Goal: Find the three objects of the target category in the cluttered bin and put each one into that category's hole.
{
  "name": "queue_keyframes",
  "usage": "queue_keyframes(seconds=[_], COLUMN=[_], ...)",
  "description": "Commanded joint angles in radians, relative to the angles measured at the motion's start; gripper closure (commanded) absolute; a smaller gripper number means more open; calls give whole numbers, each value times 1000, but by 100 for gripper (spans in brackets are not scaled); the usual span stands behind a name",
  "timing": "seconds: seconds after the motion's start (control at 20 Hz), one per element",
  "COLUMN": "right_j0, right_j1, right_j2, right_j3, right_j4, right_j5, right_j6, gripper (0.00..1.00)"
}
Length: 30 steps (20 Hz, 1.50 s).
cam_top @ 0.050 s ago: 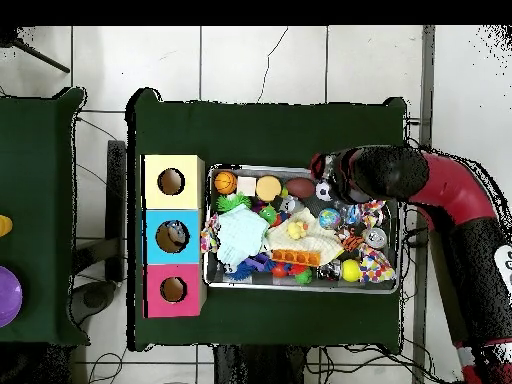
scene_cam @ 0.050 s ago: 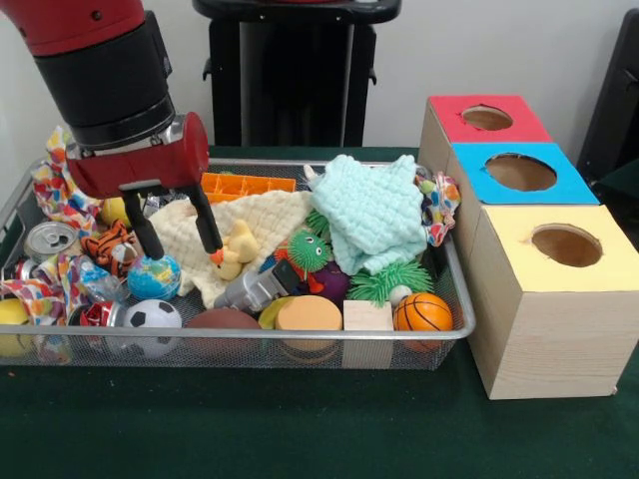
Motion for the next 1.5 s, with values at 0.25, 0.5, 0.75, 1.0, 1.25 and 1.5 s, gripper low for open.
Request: queue_keyframes(seconds=[0.25, 0.5, 0.75, 1.0, 1.25, 1.5], right_j0=[-6, 5, -4, -24, -46, -58], right_j1=[-2, 17, 60, 74, 87, 101], right_j2=[18, -15, -31, -21, -5, 7], right_j3=[81, 40, -7, -25, -33, -53], right_j4=[-40, -73, -81, -79, -83, -88], right_j5=[22, 36, 53, 73, 81, 105], right_j6=[-212, -216, -225, -261, -307, -347], gripper=[0, 0, 0, 0, 0, 0])
